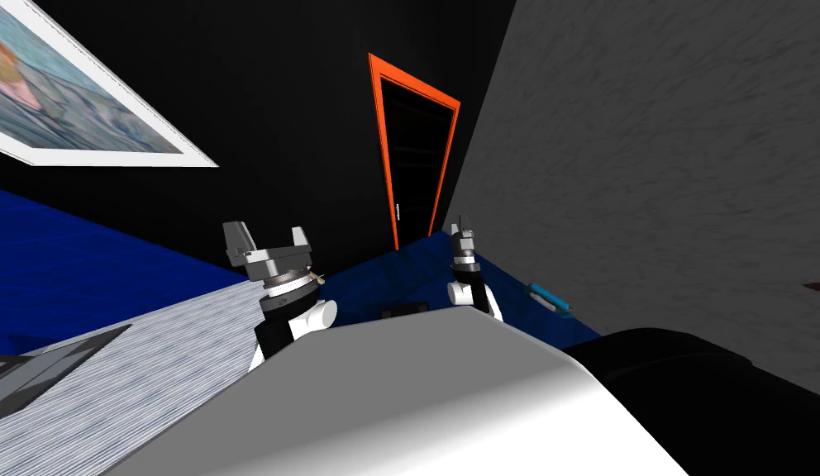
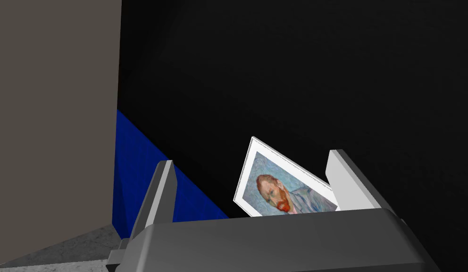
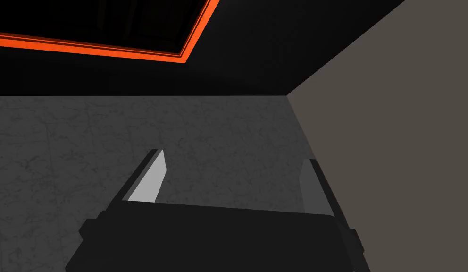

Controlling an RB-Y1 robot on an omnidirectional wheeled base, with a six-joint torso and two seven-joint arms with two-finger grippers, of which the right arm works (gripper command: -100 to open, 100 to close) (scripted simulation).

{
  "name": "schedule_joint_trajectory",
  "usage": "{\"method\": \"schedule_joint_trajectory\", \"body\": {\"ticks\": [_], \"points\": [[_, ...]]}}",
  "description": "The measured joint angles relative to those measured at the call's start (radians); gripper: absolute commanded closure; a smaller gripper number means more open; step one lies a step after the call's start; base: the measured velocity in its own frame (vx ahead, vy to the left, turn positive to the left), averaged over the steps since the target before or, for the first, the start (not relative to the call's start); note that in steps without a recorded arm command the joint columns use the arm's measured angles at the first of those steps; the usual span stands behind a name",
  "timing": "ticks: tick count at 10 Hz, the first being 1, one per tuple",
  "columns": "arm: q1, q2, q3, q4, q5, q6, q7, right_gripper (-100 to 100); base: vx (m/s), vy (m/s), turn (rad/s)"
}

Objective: Pull the door open

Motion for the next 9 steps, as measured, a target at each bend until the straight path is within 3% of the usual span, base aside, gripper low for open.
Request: {"method": "schedule_joint_trajectory", "body": {"ticks": [9], "points": [[-0.039,-0.071,0.037,0.172,-0.133,-0.068,-0.18,-100,0.133,-0.01,0.106]]}}
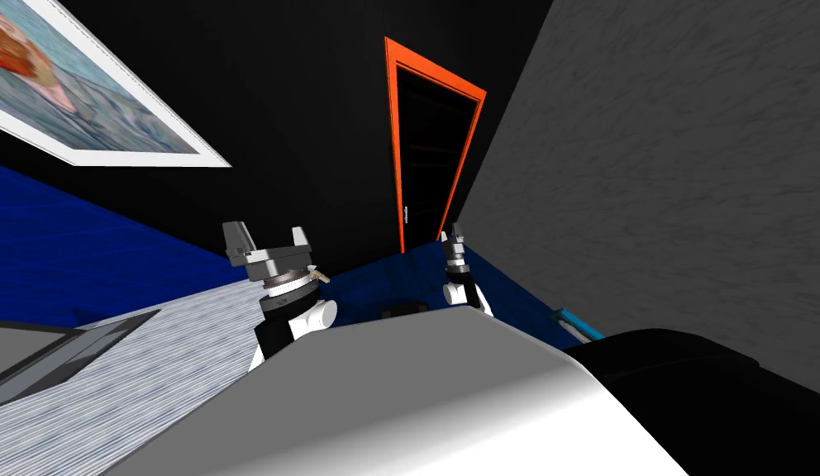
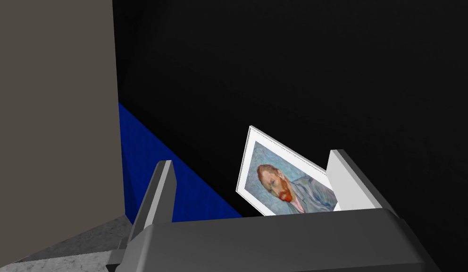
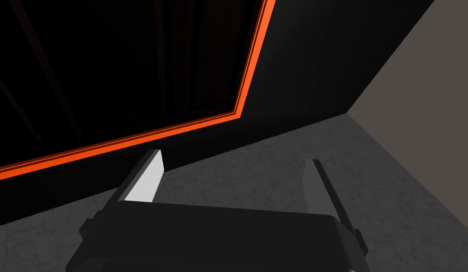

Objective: Pull the door open

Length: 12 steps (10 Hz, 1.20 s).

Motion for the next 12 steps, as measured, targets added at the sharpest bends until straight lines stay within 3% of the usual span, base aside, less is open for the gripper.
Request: {"method": "schedule_joint_trajectory", "body": {"ticks": [12], "points": [[-0.045,-0.061,0.051,0.203,-0.156,-0.081,-0.215,-100,0.095,-0.02,0.092]]}}
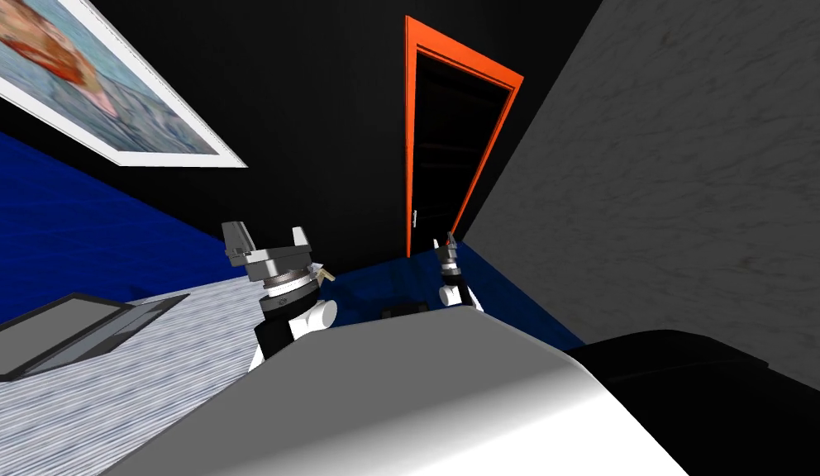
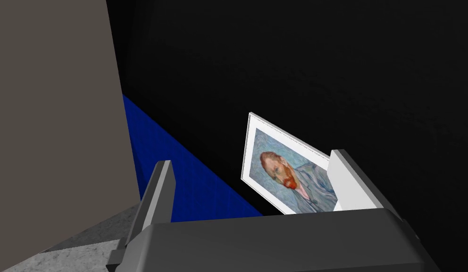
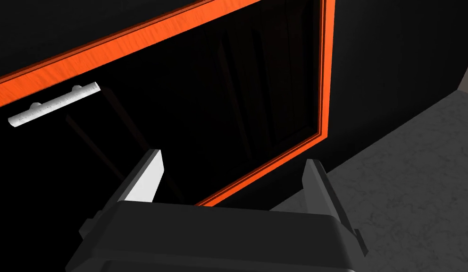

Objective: Pull the door open

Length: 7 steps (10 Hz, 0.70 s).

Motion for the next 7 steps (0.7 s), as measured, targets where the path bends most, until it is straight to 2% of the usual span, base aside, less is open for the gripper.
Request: {"method": "schedule_joint_trajectory", "body": {"ticks": [3,7], "points": [[-0.001,-0.017,0.017,0.051,-0.041,-0.028,-0.059,-100,0.099,-0.019,0.102],[-0.024,-0.04,0.032,0.134,-0.103,-0.058,-0.143,-100,0.092,-0.037,0.104]]}}
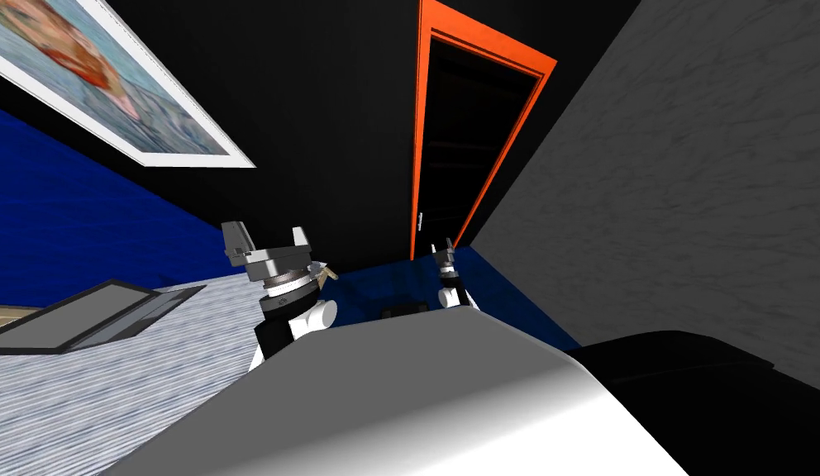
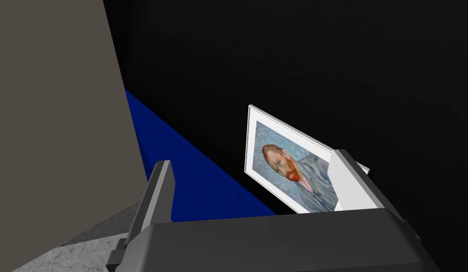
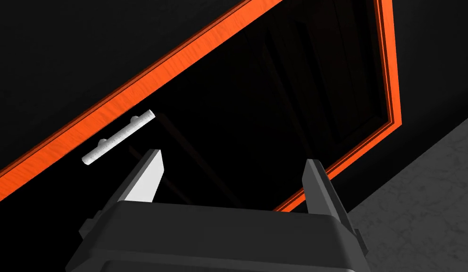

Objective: Pull the door open

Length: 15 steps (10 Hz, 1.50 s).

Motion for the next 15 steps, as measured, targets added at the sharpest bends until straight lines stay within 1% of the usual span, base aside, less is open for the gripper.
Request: {"method": "schedule_joint_trajectory", "body": {"ticks": [1,3,6,7,8,10,12,13,14,15], "points": [[0.0,-0.001,0.008,0.016,-0.013,-0.008,-0.018,-100,0.096,-0.019,0.105],[-0.017,-0.012,0.016,0.066,-0.044,-0.027,-0.06,-100,0.097,-0.022,0.109],[-0.029,-0.026,0.031,0.125,-0.089,-0.051,-0.122,-100,0.1,-0.038,0.107],[-0.033,-0.032,0.035,0.144,-0.105,-0.057,-0.144,-100,0.08,-0.035,0.096],[-0.035,-0.043,0.038,0.164,-0.122,-0.068,-0.17,-100,0.086,-0.036,0.111],[-0.043,-0.047,0.049,0.199,-0.151,-0.079,-0.208,-100,0.089,-0.047,0.113],[-0.053,-0.058,0.058,0.238,-0.183,-0.094,-0.25,-100,0.088,-0.039,0.114],[-0.053,-0.062,0.065,0.258,-0.197,-0.105,-0.271,-100,0.082,-0.041,0.097],[-0.062,-0.064,0.071,0.286,-0.21,-0.117,-0.291,-100,0.087,-0.049,0.109],[-0.067,-0.071,0.074,0.305,-0.227,-0.125,-0.313,-100,0.1,-0.057,0.095]]}}
